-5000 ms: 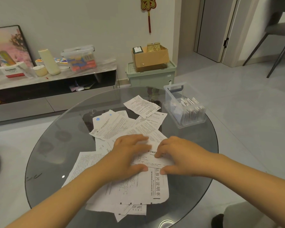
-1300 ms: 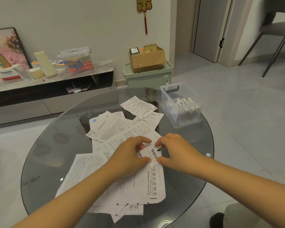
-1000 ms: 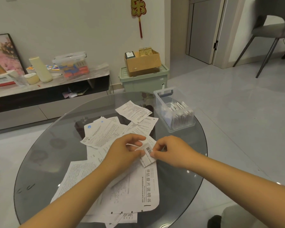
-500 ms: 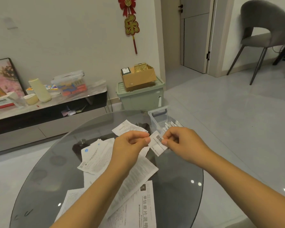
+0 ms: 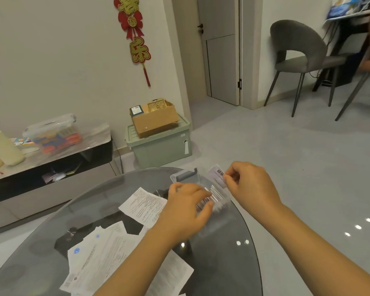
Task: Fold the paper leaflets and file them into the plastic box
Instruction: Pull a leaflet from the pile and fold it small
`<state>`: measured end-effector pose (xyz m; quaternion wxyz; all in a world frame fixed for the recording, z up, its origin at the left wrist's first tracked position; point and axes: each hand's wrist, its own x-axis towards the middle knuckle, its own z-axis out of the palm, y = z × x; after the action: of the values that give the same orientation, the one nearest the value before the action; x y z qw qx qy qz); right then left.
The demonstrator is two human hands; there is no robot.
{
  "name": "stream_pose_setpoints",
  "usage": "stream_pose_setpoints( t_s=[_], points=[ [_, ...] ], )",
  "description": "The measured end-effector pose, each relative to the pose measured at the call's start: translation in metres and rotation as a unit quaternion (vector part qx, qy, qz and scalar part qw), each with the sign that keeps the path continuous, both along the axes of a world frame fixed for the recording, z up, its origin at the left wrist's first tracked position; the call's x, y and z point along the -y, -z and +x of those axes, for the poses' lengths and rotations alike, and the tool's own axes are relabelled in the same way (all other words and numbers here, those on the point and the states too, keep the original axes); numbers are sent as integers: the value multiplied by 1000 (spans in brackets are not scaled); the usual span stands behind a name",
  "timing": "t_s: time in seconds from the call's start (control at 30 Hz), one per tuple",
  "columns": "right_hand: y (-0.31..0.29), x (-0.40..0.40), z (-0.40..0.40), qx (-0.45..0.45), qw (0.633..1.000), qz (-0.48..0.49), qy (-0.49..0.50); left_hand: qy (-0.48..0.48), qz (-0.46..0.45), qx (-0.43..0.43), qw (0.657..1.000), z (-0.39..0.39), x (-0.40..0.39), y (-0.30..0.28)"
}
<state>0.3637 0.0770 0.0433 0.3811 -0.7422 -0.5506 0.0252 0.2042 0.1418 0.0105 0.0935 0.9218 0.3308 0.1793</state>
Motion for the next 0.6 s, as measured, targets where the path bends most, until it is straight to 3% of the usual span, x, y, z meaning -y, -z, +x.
stream_pose_setpoints(
  t_s=[0.23,0.6],
  points=[
    [7,-19,0,2,1000,-21,20,102,25,-66,992,19,-22,1],
    [16,-20,-6,84,995,-50,22,133,37,-89,986,20,-27,5]
  ],
)
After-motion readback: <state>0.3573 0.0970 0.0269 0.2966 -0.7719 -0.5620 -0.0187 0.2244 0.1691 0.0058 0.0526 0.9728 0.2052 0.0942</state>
